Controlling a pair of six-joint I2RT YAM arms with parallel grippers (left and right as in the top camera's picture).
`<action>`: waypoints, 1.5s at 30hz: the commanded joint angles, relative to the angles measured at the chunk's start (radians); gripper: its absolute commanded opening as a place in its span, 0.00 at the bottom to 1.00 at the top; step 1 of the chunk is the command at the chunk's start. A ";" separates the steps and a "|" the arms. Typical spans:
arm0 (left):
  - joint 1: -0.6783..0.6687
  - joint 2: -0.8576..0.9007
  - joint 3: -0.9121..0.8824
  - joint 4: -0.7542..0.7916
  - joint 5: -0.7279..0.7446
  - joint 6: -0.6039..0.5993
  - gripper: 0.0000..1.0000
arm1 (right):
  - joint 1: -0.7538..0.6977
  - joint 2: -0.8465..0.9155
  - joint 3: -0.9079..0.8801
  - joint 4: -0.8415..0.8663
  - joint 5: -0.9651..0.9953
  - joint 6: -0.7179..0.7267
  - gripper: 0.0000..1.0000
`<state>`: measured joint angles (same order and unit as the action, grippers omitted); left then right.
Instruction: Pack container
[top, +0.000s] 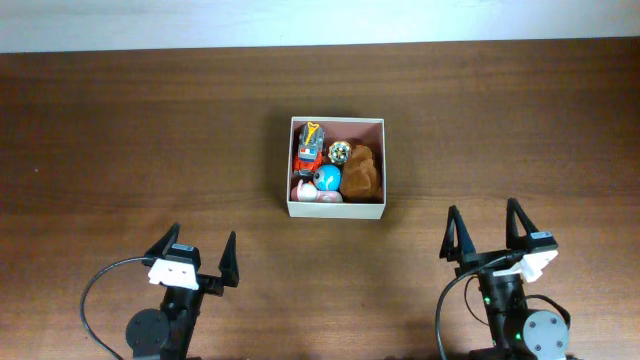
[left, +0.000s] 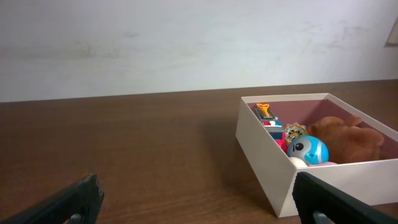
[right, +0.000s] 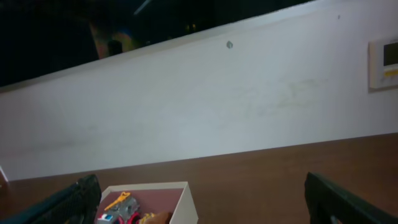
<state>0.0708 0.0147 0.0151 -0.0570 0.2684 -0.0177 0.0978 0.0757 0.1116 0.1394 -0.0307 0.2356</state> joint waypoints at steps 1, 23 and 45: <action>-0.005 -0.010 -0.006 -0.004 -0.011 0.011 0.99 | -0.008 -0.032 -0.029 -0.010 -0.023 0.002 0.99; -0.005 -0.010 -0.006 -0.004 -0.011 0.011 1.00 | -0.010 -0.073 -0.106 -0.212 0.009 0.002 0.98; -0.005 -0.010 -0.006 -0.004 -0.011 0.011 1.00 | -0.026 -0.072 -0.106 -0.218 0.013 0.009 0.99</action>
